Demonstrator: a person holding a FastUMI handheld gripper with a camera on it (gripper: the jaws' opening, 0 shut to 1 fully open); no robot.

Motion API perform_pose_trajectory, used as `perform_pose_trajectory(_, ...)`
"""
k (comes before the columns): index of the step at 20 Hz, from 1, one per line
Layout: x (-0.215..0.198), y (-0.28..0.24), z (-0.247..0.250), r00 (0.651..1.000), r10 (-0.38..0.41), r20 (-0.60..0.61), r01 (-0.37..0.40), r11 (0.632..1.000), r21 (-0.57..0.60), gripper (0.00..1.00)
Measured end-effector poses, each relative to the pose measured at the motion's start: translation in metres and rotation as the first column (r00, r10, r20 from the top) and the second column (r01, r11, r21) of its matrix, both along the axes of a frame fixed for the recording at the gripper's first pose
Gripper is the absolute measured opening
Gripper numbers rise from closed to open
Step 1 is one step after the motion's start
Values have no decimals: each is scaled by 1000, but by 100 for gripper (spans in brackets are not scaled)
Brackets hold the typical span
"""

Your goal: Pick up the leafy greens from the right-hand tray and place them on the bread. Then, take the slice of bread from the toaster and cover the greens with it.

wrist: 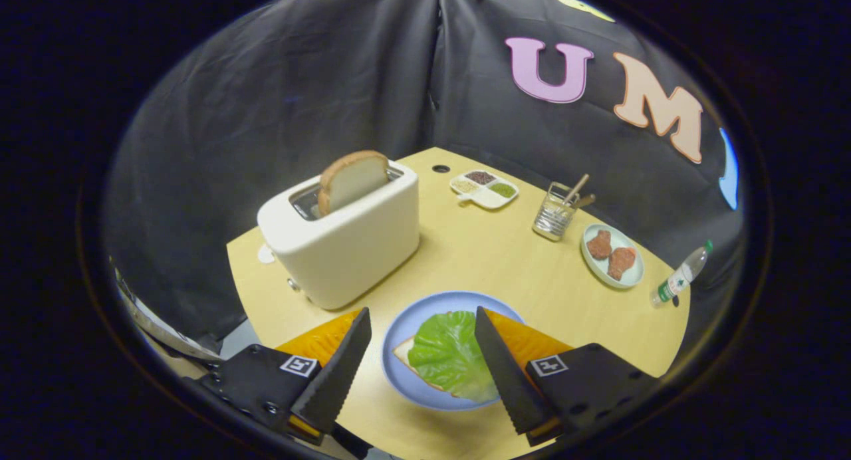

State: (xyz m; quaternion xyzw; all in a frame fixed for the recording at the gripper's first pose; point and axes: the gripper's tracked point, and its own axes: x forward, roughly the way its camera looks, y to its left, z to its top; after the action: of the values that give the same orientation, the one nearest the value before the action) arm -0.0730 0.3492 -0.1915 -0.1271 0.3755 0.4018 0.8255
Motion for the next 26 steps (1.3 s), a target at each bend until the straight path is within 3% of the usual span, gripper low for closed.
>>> perform_pose_trajectory(15, 9, 108, 57, 1000, -7, 23, 4, 993, 118, 100)
perform_pose_trajectory(26, 34, 155, 39, 991, -93, -98, 110, 978, 177, 96)
